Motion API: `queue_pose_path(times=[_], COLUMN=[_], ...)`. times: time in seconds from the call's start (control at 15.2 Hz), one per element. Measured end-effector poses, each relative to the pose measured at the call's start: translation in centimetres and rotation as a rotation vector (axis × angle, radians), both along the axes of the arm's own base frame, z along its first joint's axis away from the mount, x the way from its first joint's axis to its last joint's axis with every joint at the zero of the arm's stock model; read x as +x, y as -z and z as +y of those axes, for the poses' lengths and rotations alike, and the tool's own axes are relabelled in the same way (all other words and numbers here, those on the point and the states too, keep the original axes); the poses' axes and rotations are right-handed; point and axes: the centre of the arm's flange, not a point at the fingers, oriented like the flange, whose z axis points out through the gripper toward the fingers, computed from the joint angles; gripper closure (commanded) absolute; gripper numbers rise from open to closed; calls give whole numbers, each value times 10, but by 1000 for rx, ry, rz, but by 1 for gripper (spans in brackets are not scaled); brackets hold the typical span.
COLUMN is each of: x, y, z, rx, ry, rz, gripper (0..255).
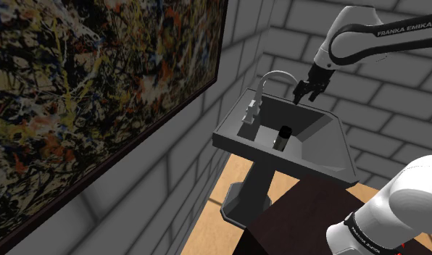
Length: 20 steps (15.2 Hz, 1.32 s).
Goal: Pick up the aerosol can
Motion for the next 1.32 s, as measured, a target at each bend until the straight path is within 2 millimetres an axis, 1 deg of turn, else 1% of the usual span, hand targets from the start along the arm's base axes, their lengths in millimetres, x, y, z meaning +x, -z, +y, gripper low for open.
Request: queue_pose_path(times=[0.07, 0.2, 0.53, 0.73, 0.92, 0.99, 1.32], x=[4, 12, 32, 44, 51, 53, 71], y=[8, 33, 85, 118, 148, 159, 214], z=[-9, -24, -64, -84, -106, -117, -149], rx=[3, 8, 21, 28, 36, 38, 51], ry=[3, 8, 22, 29, 37, 41, 53], rz=[5, 17, 41, 57, 72, 77, 104], gripper=[0, 0, 0, 0, 0, 0, 0])
